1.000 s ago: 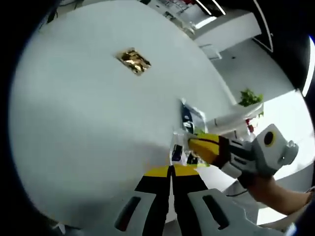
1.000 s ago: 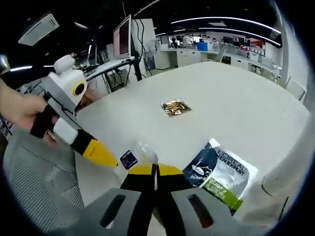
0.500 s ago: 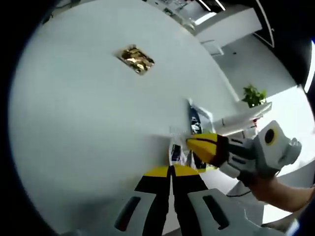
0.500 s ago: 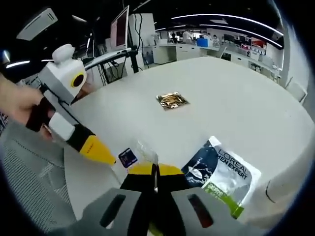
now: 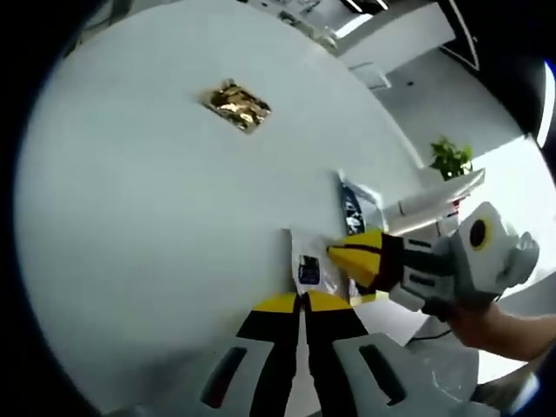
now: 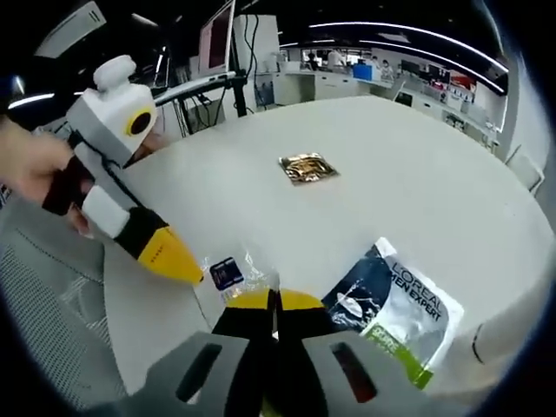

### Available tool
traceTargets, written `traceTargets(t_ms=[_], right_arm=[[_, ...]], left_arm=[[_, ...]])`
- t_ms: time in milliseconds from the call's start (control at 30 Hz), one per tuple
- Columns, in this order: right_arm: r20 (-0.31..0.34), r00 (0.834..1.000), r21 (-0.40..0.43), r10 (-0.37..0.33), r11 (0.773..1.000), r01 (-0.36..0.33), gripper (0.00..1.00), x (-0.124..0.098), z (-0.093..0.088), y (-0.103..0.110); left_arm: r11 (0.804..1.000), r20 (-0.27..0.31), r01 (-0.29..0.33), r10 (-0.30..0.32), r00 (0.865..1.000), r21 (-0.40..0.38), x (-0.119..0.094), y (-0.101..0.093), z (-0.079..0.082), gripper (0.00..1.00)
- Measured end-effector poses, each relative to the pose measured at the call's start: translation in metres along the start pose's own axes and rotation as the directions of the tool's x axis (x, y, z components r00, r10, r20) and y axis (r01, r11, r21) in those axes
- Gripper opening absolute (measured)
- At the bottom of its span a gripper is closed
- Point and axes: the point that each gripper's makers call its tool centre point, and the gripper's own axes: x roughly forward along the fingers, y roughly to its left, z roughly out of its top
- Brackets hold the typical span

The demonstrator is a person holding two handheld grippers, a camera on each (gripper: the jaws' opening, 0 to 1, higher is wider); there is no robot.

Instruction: Arrange the skincare products in the storage area until every visible bottle or jar stands upright without overlapping.

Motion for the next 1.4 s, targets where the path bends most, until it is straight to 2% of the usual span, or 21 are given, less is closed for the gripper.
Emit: traceTargets(t_ms=[100, 233, 333, 467, 600, 733, 800, 900, 967, 1000, 1200, 1400], right_arm=[[-0.002, 1.000, -0.021, 0.001, 1.000, -0.001, 0.01, 0.002, 0.001, 0.000], [-0.001, 1.000, -0.053, 0.006, 0.999, -0.006, 0.01, 0.003, 0.002, 0.002], [0.003, 1.000, -0.061, 0.008, 0.998, -0.008, 0.01, 0.003, 0.003, 0.003], [0.005, 1.000, -0.067, 0.012, 0.998, -0.011, 0.01, 0.002, 0.003, 0.003], [0.004, 1.000, -0.084, 0.017, 0.996, -0.017, 0.01, 0.002, 0.003, 0.003], [0.002, 1.000, -0.087, 0.024, 0.996, -0.023, 0.01, 0.002, 0.003, 0.002], [0.003, 1.000, -0.085, 0.026, 0.996, -0.026, 0.01, 0.002, 0.003, 0.003], [0.003, 1.000, -0.087, 0.025, 0.996, -0.025, 0.01, 0.002, 0.003, 0.002], [0.003, 1.000, -0.083, 0.025, 0.996, -0.025, 0.01, 0.002, 0.003, 0.002], [0.003, 1.000, -0.083, 0.024, 0.996, -0.024, 0.01, 0.002, 0.003, 0.002], [0.003, 1.000, -0.082, 0.024, 0.996, -0.023, 0.01, 0.001, 0.002, 0.003], [0.004, 1.000, -0.083, 0.020, 0.996, -0.020, 0.01, 0.001, 0.002, 0.004]], left_arm=[[1.000, -0.001, 0.000, 0.000, 1.000, 0.015, 0.000, 0.001, 0.000, 0.00], [0.996, -0.004, -0.012, 0.013, 1.000, 0.088, -0.002, 0.002, 0.000, 0.00], [0.983, -0.014, -0.031, 0.034, 0.999, 0.180, -0.003, 0.004, 0.000, 0.00], [0.949, -0.025, -0.049, 0.059, 0.998, 0.311, -0.006, 0.003, 0.001, 0.02], [0.888, -0.011, -0.074, 0.089, 0.996, 0.454, -0.010, 0.003, 0.006, 0.02], [0.818, 0.011, -0.066, 0.073, 0.997, 0.571, -0.010, -0.007, 0.014, 0.07], [0.784, 0.021, -0.047, 0.043, 0.999, 0.619, -0.008, -0.016, 0.018, 0.09], [0.761, 0.013, -0.042, 0.045, 0.999, 0.648, -0.003, -0.022, 0.019, 0.10], [0.729, 0.009, -0.045, 0.053, 0.999, 0.683, 0.000, -0.023, 0.020, 0.12], [0.707, 0.006, -0.046, 0.060, 0.998, 0.706, 0.002, -0.023, 0.019, 0.13], [0.618, 0.004, -0.064, 0.098, 0.995, 0.783, 0.012, -0.018, 0.016, 0.20], [0.568, -0.011, -0.064, 0.127, 0.992, 0.821, 0.017, -0.012, 0.010, 0.26]])
